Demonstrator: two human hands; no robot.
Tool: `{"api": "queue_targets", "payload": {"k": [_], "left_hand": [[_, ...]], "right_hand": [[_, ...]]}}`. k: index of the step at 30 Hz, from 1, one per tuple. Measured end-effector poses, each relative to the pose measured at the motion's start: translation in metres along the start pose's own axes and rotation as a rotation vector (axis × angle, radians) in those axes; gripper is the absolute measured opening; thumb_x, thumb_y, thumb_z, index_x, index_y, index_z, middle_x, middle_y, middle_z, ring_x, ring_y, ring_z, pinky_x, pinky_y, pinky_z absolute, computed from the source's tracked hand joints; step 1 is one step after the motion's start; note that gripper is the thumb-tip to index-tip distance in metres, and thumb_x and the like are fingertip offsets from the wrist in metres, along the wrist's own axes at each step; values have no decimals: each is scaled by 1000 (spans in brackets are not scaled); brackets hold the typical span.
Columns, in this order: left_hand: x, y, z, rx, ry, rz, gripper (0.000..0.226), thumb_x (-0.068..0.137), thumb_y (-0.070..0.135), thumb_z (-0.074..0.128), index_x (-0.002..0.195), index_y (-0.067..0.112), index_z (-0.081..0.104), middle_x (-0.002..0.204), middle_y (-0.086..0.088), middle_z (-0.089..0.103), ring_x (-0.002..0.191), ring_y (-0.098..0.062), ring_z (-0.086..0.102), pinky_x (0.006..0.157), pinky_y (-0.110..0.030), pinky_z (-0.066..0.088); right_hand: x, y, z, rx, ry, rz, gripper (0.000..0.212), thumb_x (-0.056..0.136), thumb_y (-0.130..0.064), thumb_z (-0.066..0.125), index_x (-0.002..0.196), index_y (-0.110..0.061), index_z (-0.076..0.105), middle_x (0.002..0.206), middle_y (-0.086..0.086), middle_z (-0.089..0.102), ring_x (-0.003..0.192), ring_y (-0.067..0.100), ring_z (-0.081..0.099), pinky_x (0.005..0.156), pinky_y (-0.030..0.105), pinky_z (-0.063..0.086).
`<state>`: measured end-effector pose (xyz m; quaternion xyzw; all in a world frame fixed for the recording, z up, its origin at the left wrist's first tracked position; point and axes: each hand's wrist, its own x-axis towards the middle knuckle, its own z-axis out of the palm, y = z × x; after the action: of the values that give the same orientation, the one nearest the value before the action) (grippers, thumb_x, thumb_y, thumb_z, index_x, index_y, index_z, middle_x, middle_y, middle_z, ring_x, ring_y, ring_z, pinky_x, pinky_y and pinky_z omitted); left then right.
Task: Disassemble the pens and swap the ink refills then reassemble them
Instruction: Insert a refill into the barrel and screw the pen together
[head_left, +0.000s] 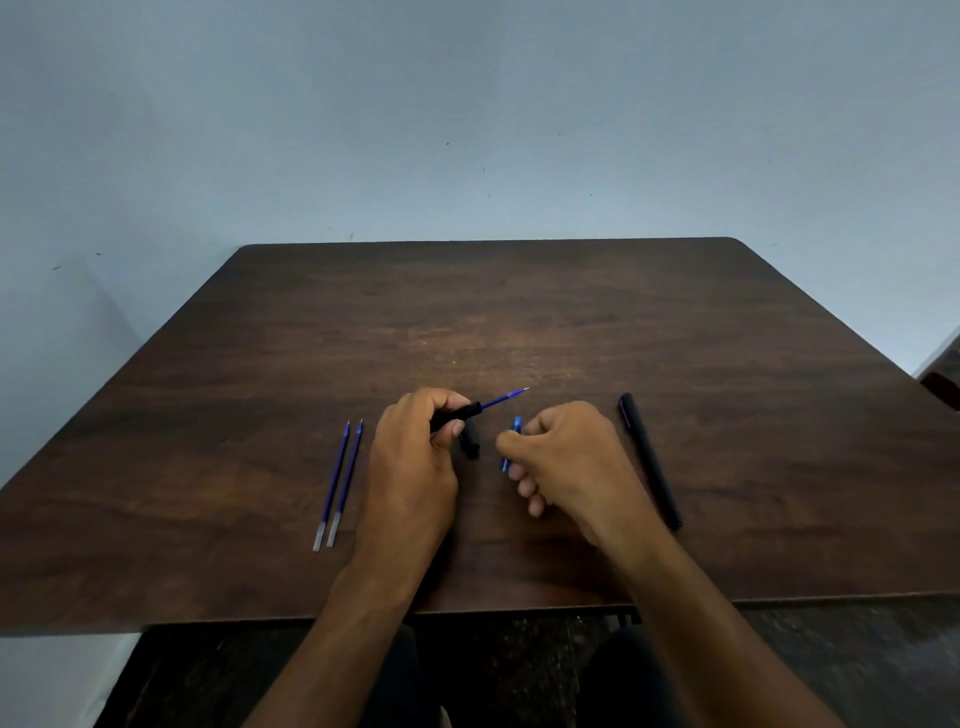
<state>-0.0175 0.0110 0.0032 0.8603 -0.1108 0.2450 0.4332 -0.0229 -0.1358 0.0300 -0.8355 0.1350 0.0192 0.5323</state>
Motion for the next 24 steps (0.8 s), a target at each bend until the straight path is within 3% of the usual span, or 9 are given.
{"api": "queue_targets", "payload": {"k": [2, 6, 11, 24], "left_hand": [[0, 0, 1, 9, -2, 4, 27, 87, -4, 65, 101, 19, 65, 98, 9, 64, 95, -10, 56, 81, -7, 35], [0, 1, 1, 21, 0, -6, 28, 86, -5, 66, 100, 19, 65, 98, 10, 63, 94, -9, 55, 82, -6, 35], [-1, 3, -1, 41, -27, -9, 25, 87, 0, 66, 101, 21, 65, 98, 12, 63, 95, -5, 54, 81, -4, 34], [-1, 4, -2, 43, -48, -42, 23, 90, 2, 65, 104, 20, 66, 101, 10, 63, 97, -4, 54, 81, -2, 34]], "right_hand": [[1, 4, -6, 222, 23, -23, 15, 84, -11, 69, 72, -2, 69, 57, 9, 69, 46, 20, 61, 50, 38, 58], [6, 9, -22, 551, 123, -91, 15, 92, -4, 66, 78, -1, 71, 67, 13, 74, 58, 24, 71, 58, 40, 63], [5, 8, -31, 857, 67, -153, 13, 96, -4, 63, 93, 6, 71, 88, 28, 76, 81, 41, 77, 66, 39, 64], [1, 9, -29, 889, 9, -139, 14, 96, -5, 63, 96, 8, 70, 90, 29, 76, 83, 43, 76, 68, 40, 65]]}}
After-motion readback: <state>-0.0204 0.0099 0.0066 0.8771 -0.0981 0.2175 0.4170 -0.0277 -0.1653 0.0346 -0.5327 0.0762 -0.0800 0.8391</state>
